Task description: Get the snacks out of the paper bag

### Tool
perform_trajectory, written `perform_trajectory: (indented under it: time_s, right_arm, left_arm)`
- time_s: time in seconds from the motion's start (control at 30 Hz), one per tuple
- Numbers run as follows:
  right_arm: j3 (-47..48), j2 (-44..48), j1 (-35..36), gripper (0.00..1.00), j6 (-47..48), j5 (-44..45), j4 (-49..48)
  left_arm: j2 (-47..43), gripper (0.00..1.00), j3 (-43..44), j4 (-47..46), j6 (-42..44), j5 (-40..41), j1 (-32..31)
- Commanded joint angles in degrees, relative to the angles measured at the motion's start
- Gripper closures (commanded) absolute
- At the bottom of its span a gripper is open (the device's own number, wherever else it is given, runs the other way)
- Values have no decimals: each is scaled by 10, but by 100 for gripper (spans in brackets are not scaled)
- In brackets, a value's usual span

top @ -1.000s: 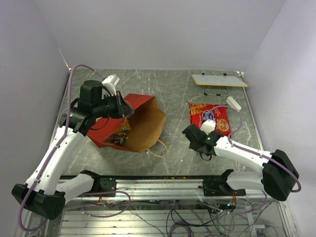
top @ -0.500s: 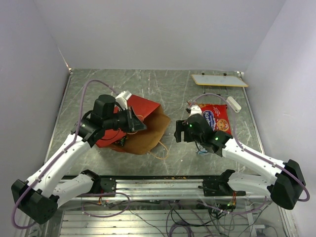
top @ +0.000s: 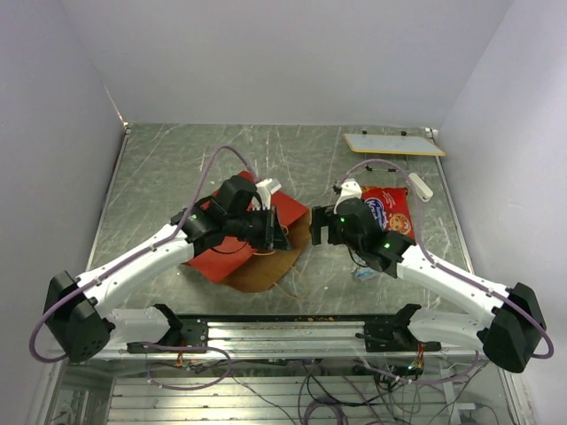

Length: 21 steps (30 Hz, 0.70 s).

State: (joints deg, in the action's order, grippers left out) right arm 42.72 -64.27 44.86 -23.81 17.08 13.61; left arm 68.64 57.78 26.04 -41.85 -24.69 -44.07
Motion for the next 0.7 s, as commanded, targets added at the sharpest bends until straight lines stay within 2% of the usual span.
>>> perform_trajectory:
  time_s: [0.0, 0.13, 0.3, 0.5, 0.67]
  right_arm:
    - [-15, 56, -12, 5, -27, 114, -3]
    - [-36, 98, -25, 5, -28, 187, -17]
    - [-34, 79, -45, 5, -52, 187, -6]
    - [15, 26, -45, 4, -80, 174, 99]
    - [-16, 74, -46, 4, -40, 111, 74]
  left_arm:
    - [33, 93, 17, -27, 12, 23, -42]
    - [91, 93, 19, -45, 16, 33, -78]
    - [143, 93, 43, -41, 23, 67, -113]
    - [31, 93, 3, -35, 8, 153, -104]
    - [-73, 93, -29, 2, 4, 170, -43]
